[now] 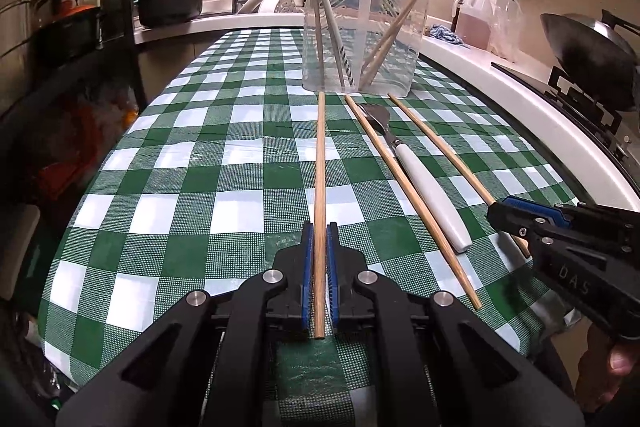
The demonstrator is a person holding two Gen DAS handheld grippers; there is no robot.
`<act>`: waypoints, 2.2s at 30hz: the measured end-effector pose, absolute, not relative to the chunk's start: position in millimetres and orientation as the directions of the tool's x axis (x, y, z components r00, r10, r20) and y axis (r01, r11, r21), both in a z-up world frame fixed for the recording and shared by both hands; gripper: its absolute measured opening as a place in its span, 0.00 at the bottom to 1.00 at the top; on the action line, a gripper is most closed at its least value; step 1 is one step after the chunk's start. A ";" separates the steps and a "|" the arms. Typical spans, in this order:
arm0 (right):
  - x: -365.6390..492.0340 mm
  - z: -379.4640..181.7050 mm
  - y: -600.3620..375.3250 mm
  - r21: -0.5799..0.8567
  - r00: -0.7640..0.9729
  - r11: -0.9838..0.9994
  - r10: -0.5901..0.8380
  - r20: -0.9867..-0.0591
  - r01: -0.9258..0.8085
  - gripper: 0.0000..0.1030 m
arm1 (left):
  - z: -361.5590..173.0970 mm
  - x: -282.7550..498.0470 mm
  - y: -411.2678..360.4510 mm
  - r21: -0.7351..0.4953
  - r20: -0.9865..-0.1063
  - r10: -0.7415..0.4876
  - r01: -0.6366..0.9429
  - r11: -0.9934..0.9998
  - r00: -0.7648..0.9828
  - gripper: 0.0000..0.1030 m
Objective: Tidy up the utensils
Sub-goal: 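Close the left gripper on a bamboo chopstick while the right gripper grasps another chopstick, then lift both held chopsticks upright toward the clear container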
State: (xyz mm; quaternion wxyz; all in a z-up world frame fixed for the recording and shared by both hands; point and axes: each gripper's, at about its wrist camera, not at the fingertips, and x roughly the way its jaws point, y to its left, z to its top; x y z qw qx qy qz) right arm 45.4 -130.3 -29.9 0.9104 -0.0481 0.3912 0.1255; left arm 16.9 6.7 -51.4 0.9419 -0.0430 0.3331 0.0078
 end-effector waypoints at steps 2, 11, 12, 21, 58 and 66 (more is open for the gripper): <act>45.1 -30.2 -130.8 0.011 0.669 0.965 0.189 -0.719 -0.260 0.13 | -51.6 17.6 6.5 -0.075 -0.628 -0.014 -0.043 0.996 0.778 0.07; 45.1 -29.5 -131.6 0.023 0.668 0.968 0.190 -0.719 -0.250 0.06 | -51.1 18.8 5.5 -0.072 -0.628 -0.013 -0.041 0.997 0.778 0.06; 45.0 -29.5 -131.4 0.024 0.667 0.968 0.190 -0.720 -0.250 0.06 | -51.1 18.7 5.5 -0.074 -0.628 -0.014 -0.042 0.996 0.778 0.06; 41.2 -22.2 -129.8 0.023 0.684 0.967 0.196 -0.702 -0.254 0.06 | -47.7 17.2 6.1 -0.077 -0.623 -0.015 -0.042 0.996 0.782 0.06; 4.1 100.4 -158.1 0.051 0.800 0.953 0.280 -0.531 -0.299 0.06 | 74.2 -12.3 24.3 -0.081 -0.378 -0.037 0.007 0.997 0.925 0.06; 2.8 121.2 -157.9 0.051 0.824 0.951 0.291 -0.486 -0.305 0.06 | 89.7 -8.8 25.4 -0.081 -0.357 -0.051 0.023 0.996 0.933 0.06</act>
